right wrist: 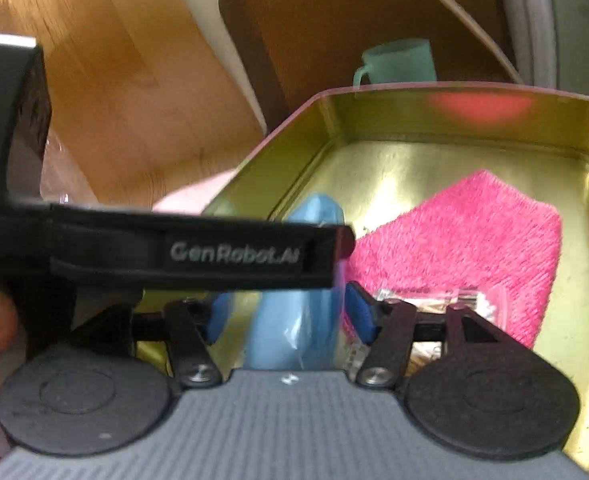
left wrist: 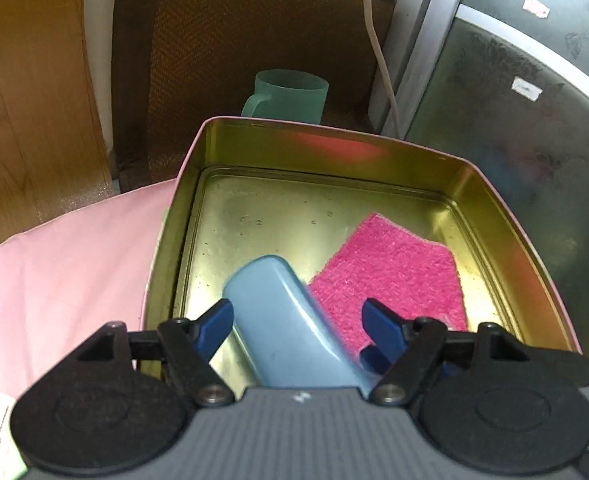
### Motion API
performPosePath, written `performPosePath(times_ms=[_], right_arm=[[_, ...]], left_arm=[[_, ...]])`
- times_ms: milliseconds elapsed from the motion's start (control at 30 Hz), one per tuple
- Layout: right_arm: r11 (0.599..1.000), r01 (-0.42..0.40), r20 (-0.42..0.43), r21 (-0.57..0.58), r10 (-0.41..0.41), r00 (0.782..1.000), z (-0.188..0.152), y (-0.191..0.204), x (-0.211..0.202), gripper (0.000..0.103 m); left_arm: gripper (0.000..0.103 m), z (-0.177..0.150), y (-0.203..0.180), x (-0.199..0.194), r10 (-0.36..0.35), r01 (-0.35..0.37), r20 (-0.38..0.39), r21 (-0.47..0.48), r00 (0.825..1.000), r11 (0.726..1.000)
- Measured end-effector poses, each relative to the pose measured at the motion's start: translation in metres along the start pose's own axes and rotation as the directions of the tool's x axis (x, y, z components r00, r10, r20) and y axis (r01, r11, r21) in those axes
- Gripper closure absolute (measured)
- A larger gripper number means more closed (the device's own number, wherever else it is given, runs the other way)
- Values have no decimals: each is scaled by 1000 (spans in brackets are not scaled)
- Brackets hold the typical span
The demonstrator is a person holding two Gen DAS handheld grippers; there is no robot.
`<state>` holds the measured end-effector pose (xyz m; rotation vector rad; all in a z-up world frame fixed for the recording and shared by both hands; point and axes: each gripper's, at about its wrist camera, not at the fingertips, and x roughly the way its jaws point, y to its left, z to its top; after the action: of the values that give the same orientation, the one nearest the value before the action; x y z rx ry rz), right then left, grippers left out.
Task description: Organize soft objects
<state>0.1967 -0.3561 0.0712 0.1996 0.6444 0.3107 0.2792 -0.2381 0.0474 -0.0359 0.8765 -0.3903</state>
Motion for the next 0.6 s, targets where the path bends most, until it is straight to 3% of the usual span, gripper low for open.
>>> performPosePath(times_ms=[133,233,367,433,500,567,600], right_arm=[[999,19,111,-50,-14,994,6,10,-20,39],[994,3,229,-113,24,973,2,28,-46,37],[959,-14,333,-283,112,936,-35,72,-59,38],[926,-35,316,-375,163,935,-50,95,-51,38],[892,-89,252,-444,219,943,-62,119,-36,38],[862,-165,159,-479,270,949,-69,145,-16,39],[854,-201,119,-480,290,950,-70,158,-5,39]], left_arm=[[31,-4,2,-39,16,-19,91,25,996,1000],[28,-23,24,-91,-17,17,194,-1,981,1000],[28,-85,78,-161,43,-15,303,-95,952,995],[27,-124,113,-189,122,-73,331,-158,936,985],[27,-160,151,-204,281,-212,293,-246,914,946],[28,-191,191,-211,413,-325,220,-346,884,880],[30,-205,212,-213,483,-390,173,-393,859,833]])
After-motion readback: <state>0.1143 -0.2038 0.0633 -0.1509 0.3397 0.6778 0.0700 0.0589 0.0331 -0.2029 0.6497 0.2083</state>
